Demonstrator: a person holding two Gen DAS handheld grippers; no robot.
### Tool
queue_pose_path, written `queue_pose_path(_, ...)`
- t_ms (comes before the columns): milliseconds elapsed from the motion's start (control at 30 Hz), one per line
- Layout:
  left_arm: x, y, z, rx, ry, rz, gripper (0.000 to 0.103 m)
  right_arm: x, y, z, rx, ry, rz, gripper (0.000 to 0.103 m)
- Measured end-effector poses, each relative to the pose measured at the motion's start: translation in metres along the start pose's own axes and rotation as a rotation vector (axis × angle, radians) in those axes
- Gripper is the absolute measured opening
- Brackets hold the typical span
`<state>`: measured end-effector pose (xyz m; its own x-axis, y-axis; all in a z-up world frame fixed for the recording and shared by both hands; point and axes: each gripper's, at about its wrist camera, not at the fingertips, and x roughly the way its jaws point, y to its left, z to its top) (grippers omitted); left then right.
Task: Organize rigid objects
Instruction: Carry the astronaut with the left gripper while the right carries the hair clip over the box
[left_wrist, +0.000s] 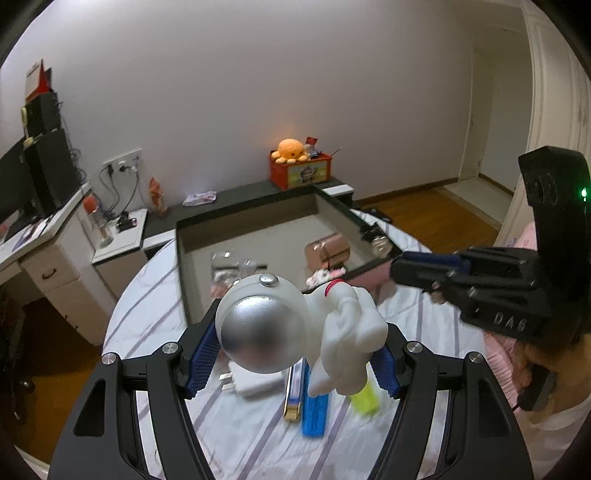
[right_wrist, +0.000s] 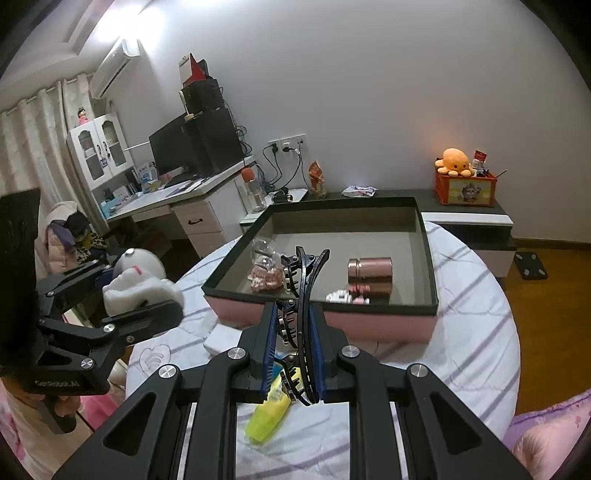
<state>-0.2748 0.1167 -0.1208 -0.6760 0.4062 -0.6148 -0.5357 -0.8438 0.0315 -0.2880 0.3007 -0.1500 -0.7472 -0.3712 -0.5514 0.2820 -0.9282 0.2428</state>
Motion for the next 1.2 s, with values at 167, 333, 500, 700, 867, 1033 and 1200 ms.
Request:
queue_pose_path(167, 0.017, 0.007, 0.018, 0.001, 0.018, 0.001, 0.071, 0.011, -0.01, 0.014, 0.001, 0.006, 0.004, 0.017)
queue_pose_path(333, 0.041, 0.02, 0.034, -0.011, 0.039, 0.013, 0.071, 0.026, -0.02, 0.029, 0.005, 0.012, 0.003, 0.017)
queue_pose_path(500, 0.071, 0.032, 0.051, -0.022, 0.072, 0.016, 0.071, 0.057, -0.03, 0.049, -0.007, 0.048, 0.006, 0.017)
queue_pose_path(700, 0.108, 0.047, 0.068, -0.021, 0.115, -0.025, 0.071, 0.092, -0.04, 0.067, -0.04, 0.094, -0.004, 0.017)
queue_pose_path(867, 0.135, 0.058, 0.079, -0.019, 0.147, -0.039, 0.071, 0.117, -0.048, 0.078, -0.059, 0.125, -0.011, 0.017)
queue_pose_path(1033, 0.165, 0.068, 0.089, -0.022, 0.208, -0.014, 0.071, 0.145, -0.063, 0.085, -0.056, 0.174, -0.026, 0.017)
queue_pose_path(1200, 0.203, 0.077, 0.089, -0.012, 0.295, 0.019, 0.071, 0.172, -0.076, 0.082, -0.05, 0.24, -0.04, 0.017)
